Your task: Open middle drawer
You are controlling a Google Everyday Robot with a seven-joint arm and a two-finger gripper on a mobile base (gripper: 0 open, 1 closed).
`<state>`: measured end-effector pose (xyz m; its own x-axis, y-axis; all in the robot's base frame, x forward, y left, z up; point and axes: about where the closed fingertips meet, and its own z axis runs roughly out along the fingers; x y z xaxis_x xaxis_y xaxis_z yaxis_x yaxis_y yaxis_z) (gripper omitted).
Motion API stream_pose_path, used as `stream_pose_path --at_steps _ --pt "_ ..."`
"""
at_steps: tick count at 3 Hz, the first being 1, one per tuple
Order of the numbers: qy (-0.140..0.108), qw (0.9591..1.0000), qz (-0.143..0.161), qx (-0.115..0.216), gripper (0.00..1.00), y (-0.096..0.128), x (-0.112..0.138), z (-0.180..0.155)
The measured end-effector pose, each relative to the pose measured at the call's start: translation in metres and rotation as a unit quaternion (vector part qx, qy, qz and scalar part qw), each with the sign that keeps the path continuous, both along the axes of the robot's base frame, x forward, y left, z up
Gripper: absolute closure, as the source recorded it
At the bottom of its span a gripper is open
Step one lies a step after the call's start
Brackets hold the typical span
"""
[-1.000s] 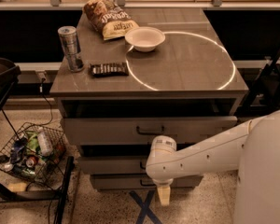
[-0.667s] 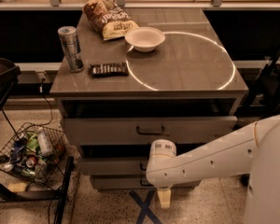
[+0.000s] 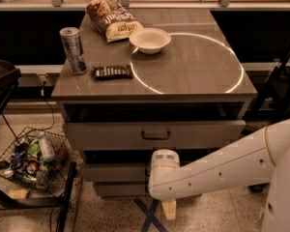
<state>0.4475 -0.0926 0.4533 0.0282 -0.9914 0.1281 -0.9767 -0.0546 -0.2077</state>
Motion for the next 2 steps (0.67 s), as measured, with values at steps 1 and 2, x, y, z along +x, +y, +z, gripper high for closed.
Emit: stream_pose_path --at_steps 1,2 --pt "0.013 0.9999 0.011 0.003 0.00 0.008 -0.001 -0.006" --pt "0.030 0.9993 0.020 0.007 0.00 0.014 0.000 -0.016"
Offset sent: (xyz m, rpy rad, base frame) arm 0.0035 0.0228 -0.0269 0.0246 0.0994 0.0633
